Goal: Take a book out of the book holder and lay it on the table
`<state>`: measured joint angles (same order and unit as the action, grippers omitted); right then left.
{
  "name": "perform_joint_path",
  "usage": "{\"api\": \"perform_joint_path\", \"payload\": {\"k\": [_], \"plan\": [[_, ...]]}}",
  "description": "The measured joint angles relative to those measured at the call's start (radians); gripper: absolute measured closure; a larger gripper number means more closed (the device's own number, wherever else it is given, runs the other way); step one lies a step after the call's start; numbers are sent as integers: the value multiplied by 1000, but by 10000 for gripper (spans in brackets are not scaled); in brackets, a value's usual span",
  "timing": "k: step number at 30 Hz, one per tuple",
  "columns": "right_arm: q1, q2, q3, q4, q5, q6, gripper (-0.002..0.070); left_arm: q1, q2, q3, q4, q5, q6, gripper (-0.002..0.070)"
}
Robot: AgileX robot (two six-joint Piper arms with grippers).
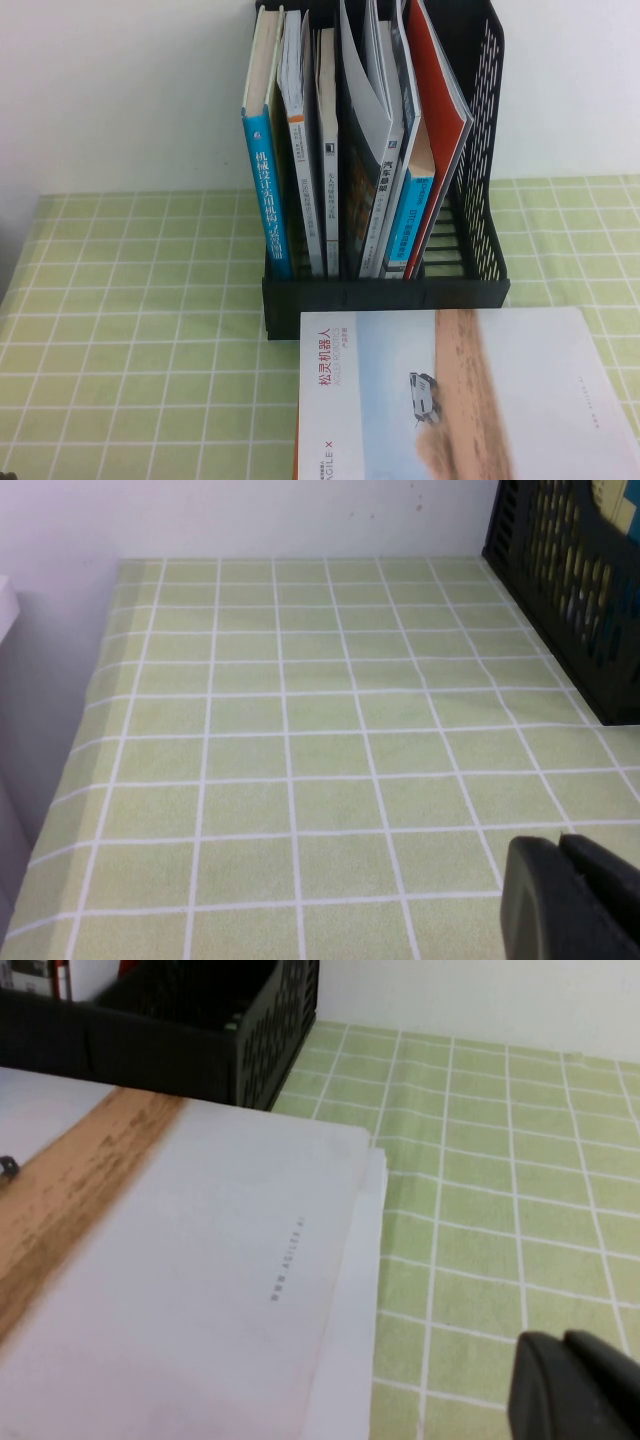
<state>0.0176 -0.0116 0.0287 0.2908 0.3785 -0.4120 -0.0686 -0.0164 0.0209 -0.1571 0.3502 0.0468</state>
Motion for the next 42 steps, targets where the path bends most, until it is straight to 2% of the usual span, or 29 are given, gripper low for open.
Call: {"api": "perform_joint_path", "payload": {"k": [11,15,18,27,32,35,38,42], "plan": [[0,0,0,29,-25,0,678,0,0,0,-11,-23,2,677],[0,0,0,82,-103,0,678,0,0,0,-41,-82,2,677],[0,0,0,162,-191,0,678,0,0,0,-113,-140,2,677],[0,0,0,244,-532,9,678,0,0,0,-298,-469,-8,677],[0,0,0,320,-743,145,678,0,0,0,-327,-568,-10,677],[0,0,0,325,-845,208,678,0,0,2,-340,-647,-65,678],[0,0,0,282,-914,253,678,0,0,2,-342,-793,-159,677],[0,0,-53,136,-923,282,678,0,0,2,-329,-1035,-263,677]]}}
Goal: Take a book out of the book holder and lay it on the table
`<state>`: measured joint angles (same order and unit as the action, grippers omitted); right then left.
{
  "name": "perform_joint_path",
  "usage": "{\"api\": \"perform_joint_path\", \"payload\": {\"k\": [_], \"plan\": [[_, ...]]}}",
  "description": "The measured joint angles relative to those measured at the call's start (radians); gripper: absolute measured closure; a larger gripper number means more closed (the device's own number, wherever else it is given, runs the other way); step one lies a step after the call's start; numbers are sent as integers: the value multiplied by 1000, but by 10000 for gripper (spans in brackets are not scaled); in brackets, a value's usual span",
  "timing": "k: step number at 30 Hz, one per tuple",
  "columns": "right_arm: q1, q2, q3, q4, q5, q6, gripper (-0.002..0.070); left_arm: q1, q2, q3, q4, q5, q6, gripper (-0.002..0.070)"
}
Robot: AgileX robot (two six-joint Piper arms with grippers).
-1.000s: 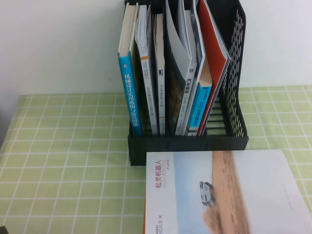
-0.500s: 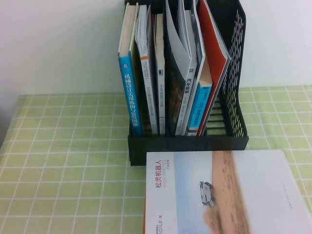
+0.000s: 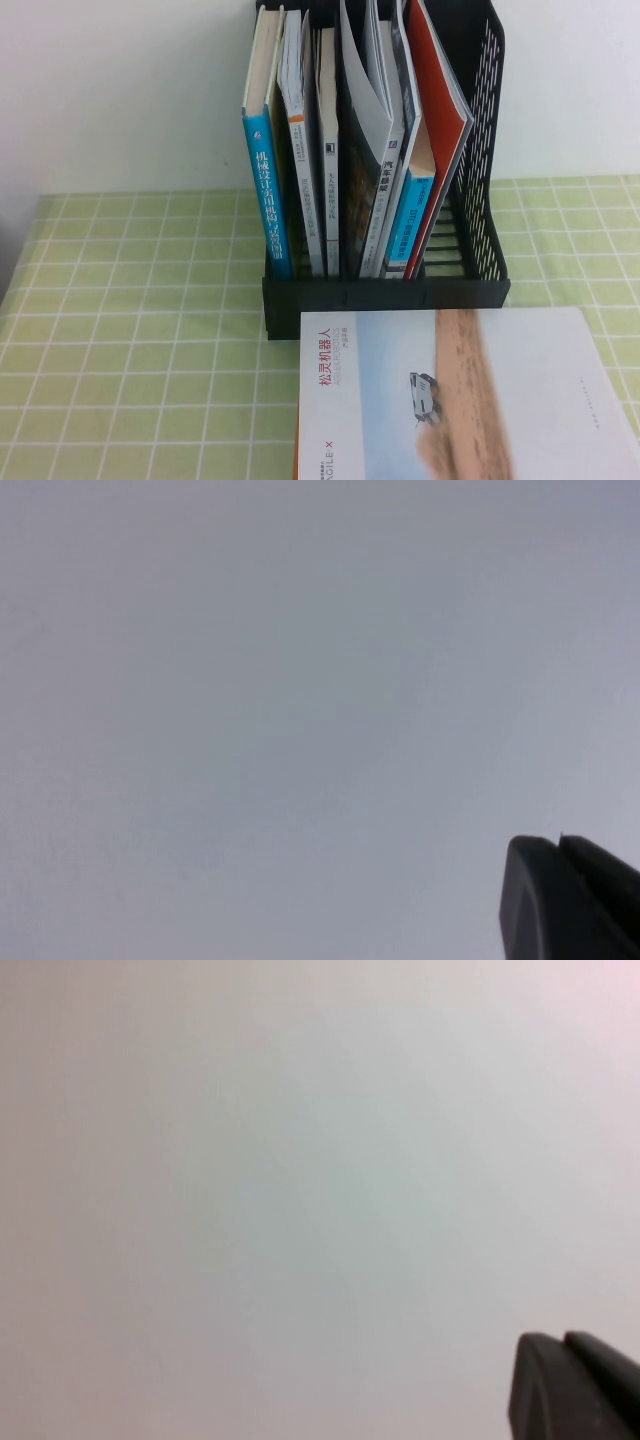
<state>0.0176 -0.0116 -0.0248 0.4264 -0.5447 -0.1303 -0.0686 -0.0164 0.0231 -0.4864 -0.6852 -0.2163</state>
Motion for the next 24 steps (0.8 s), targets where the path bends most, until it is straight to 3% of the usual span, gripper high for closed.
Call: {"api": "perform_joint_path", "payload": {"k": [4,9,17,24], "plan": [[0,0,-118,-233,-3,50,678,0,0,-104,54,65,-28,677],[0,9,-304,-542,16,199,678,0,24,-387,193,399,-30,677],[0,232,-626,-1002,337,842,678,-9,316,-815,285,935,0,677],[0,482,-697,-1535,413,1315,678,-157,603,-982,132,1154,286,677]]}}
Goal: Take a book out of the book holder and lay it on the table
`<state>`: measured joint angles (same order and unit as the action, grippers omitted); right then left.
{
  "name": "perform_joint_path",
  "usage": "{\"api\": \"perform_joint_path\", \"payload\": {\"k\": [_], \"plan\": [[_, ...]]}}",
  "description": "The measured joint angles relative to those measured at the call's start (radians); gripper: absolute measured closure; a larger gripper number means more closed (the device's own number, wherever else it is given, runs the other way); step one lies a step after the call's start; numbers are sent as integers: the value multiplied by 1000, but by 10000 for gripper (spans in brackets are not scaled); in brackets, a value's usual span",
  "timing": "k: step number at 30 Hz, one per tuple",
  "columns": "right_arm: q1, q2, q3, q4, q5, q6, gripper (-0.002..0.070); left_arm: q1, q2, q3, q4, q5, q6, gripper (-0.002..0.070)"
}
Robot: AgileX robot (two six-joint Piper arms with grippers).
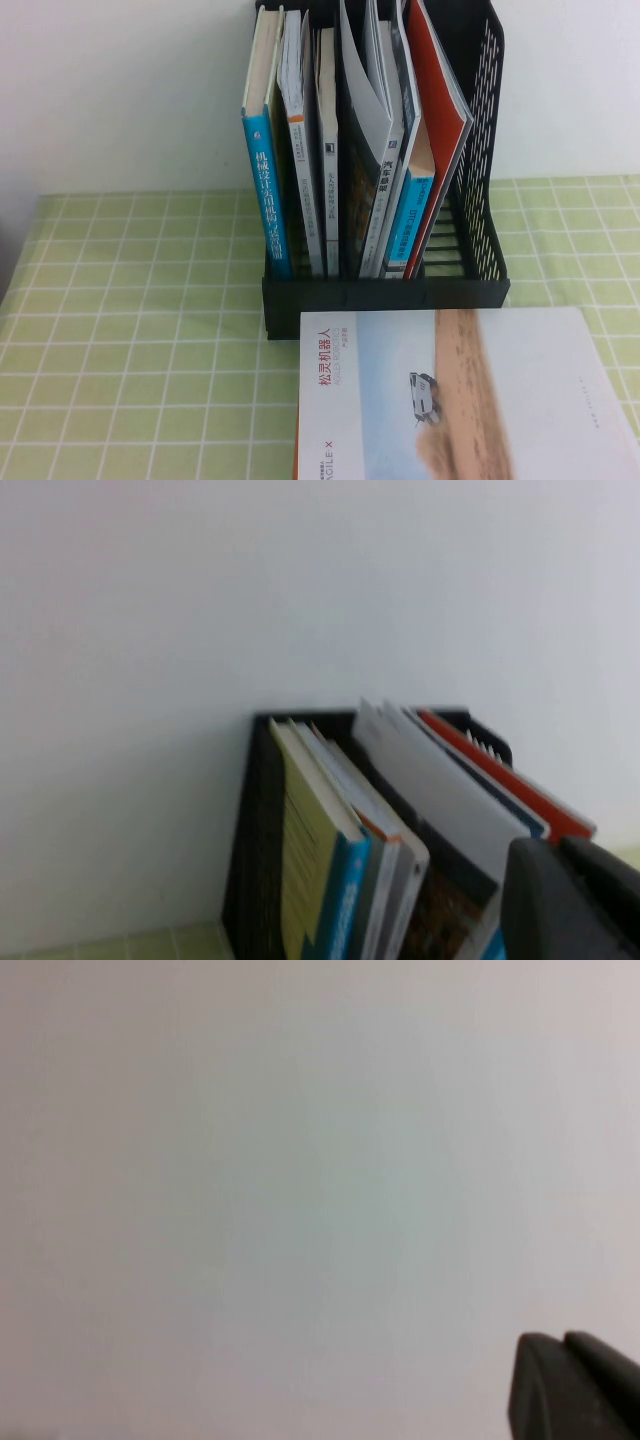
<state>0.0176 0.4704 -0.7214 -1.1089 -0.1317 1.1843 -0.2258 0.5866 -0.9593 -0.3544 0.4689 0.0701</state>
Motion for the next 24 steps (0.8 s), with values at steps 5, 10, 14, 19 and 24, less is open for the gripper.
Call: {"api": "perform_joint_path", "payload": {"k": [5,10,14,19,24], "plan": [[0,211,2,-336,86,135,678,-67,194,-12,-61,27,105,677],[11,354,6,-295,269,216,678,-71,298,-12,-153,2,128,678],[18,395,43,-69,295,230,678,-71,338,-12,-190,-14,138,677],[18,401,129,206,193,290,678,-71,358,-12,-221,-50,182,677],[18,422,206,192,-142,445,678,-71,362,-12,-223,-45,346,678]]}}
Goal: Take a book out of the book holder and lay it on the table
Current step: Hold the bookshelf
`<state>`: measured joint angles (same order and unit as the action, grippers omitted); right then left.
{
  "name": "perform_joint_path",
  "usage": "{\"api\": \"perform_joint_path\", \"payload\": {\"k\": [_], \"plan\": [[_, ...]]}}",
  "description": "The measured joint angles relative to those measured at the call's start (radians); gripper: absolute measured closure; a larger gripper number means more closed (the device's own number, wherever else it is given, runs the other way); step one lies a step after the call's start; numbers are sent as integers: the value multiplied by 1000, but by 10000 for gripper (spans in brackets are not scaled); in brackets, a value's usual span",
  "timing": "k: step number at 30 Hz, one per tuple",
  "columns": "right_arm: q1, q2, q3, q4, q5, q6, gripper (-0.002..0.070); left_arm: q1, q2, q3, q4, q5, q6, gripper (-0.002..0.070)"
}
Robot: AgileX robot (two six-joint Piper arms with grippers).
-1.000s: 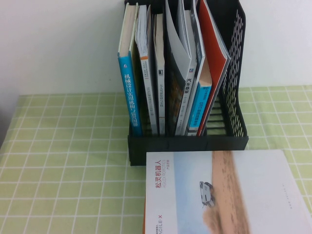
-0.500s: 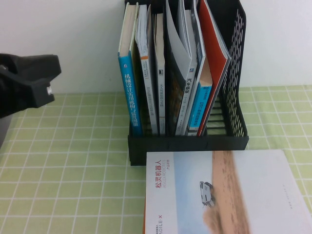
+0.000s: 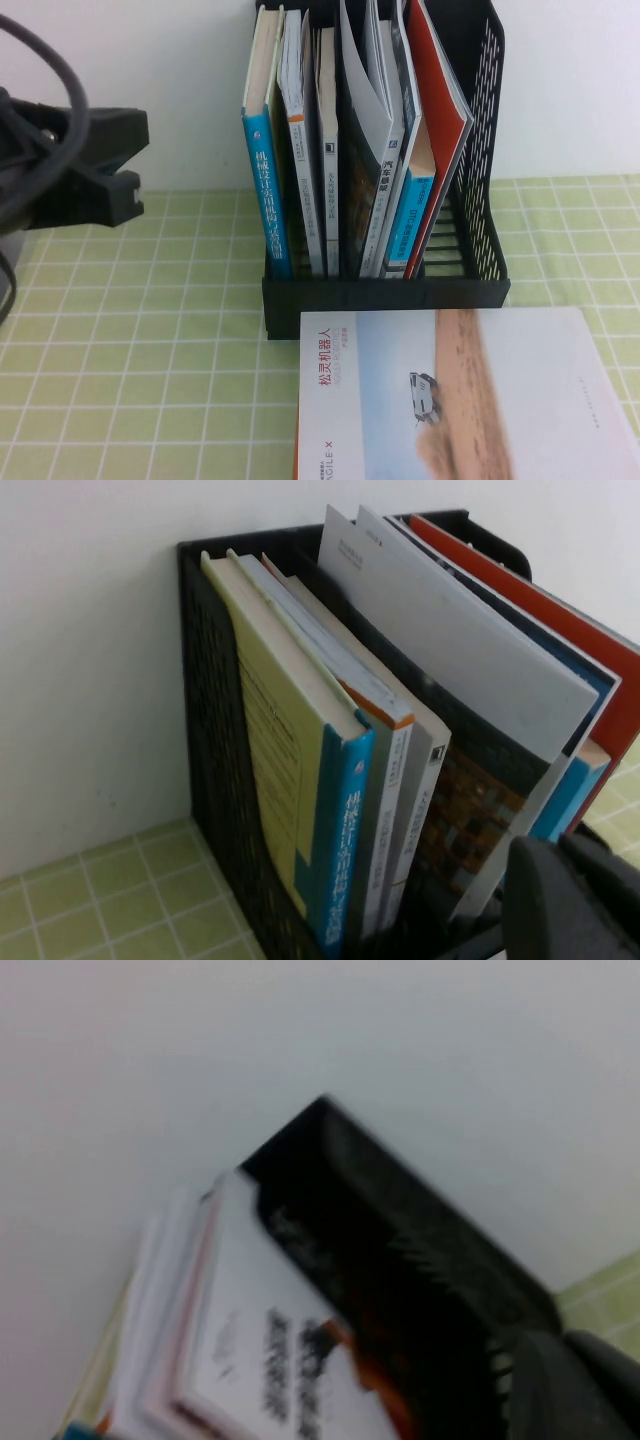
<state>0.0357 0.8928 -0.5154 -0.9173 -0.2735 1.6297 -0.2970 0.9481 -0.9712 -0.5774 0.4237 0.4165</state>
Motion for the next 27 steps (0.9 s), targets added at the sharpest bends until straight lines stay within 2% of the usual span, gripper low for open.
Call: {"api": "perform_joint_path", "payload": {"k": [3,5,9,12,15,18,22,27], "plan": [[0,39,-15,-195,-235,15,678,0,3,0,0,8,84,678],[4,60,-47,-344,-320,-52,678,-1,5,0,-1,8,102,678],[7,73,-130,-443,-320,-235,678,-2,5,0,-3,16,109,677],[9,73,-225,-400,-183,-320,678,-2,5,0,-11,37,109,678],[9,76,-319,-229,94,-315,678,-2,5,0,-16,58,110,678],[9,92,-405,45,438,-366,678,-2,5,0,-16,65,112,677],[9,140,-480,378,788,-781,678,-2,5,0,-16,67,114,678],[9,218,-499,783,1046,-1370,678,-2,5,0,-20,67,120,678]]}}
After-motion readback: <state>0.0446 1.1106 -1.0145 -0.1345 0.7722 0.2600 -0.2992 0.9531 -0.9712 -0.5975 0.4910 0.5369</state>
